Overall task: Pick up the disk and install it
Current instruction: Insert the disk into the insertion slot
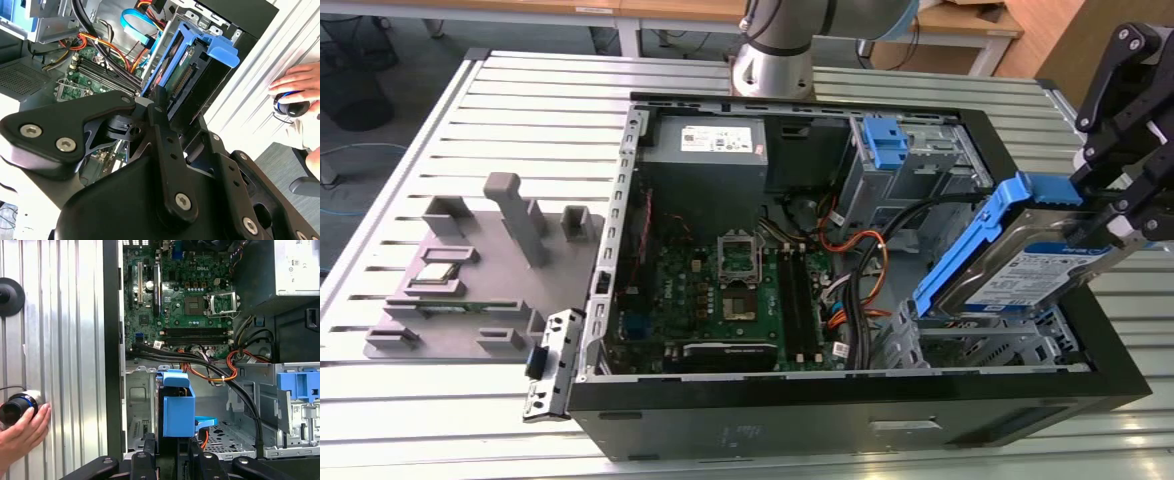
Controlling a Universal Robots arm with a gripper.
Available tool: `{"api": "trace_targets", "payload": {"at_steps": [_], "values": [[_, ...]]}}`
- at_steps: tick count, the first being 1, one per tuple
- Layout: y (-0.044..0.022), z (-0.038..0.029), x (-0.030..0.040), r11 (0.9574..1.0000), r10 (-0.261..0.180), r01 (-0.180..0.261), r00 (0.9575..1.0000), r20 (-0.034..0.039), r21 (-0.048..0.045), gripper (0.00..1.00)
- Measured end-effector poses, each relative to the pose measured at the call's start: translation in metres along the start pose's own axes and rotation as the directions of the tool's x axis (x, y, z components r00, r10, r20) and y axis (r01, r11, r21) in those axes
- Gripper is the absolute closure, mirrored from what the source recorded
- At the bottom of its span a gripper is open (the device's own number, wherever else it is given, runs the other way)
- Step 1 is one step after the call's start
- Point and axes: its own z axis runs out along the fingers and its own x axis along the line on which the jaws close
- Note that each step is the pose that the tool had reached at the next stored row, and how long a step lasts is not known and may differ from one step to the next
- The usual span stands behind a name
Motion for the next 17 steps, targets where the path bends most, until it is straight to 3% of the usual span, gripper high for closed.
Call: {"api": "trace_targets", "payload": {"at_steps": [17], "values": [[-0.0032,0.0061,-0.0011,1.0000,-0.001,0.001,1.0000,0.0000,-0.0001,0.65]]}}
